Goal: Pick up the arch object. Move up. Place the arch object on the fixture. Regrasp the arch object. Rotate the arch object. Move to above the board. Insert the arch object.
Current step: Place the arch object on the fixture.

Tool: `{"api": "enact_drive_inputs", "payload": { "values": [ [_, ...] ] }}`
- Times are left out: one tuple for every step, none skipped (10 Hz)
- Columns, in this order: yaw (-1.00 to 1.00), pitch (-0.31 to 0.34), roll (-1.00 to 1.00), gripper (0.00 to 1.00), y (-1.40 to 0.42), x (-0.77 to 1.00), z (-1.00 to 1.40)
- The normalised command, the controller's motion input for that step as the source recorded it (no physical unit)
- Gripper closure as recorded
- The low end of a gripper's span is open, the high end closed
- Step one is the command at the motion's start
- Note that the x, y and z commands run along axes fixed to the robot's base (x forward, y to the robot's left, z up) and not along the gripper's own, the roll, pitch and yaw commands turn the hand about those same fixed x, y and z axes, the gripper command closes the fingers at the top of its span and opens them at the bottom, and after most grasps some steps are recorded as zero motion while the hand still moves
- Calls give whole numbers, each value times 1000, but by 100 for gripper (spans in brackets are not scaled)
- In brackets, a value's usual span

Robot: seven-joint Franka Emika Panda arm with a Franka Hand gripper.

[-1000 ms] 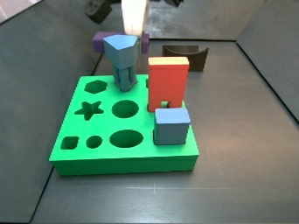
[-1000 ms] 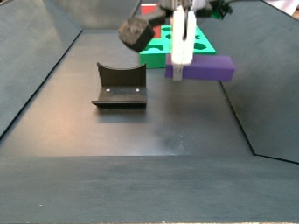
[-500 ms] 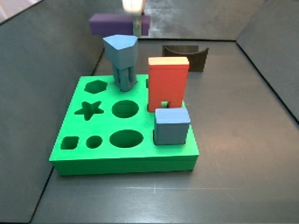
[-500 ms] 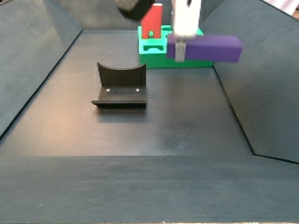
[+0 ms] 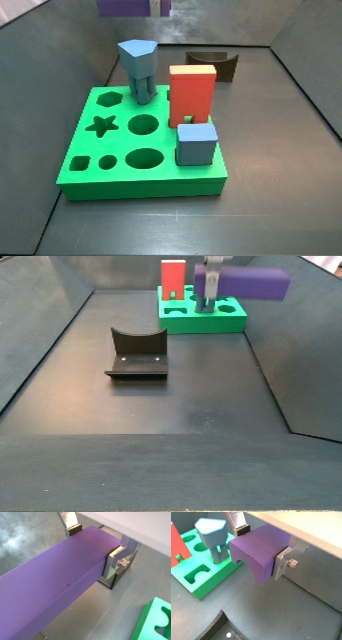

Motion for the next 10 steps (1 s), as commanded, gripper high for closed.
{"api": "enact_drive_inputs", "payload": {
  "values": [
    [1000, -18, -35, 100, 184, 1000, -24],
    [1000, -18, -35, 100, 185, 1000, -44],
    [1000, -16, -35, 100, 166, 1000, -44],
    [1000, -15, -36, 100, 154, 1000, -38],
    [1000, -13, -38, 100, 144, 1000, -38],
    [1000, -11, -39, 100, 135, 1000, -38],
    [1000, -8, -42, 100, 123, 1000, -36],
    [1000, -5, -44, 100, 113, 1000, -33],
    [1000, 0, -47, 100, 103, 1000, -32],
    [1000, 5, -51, 100, 95, 1000, -31]
  ]
}}
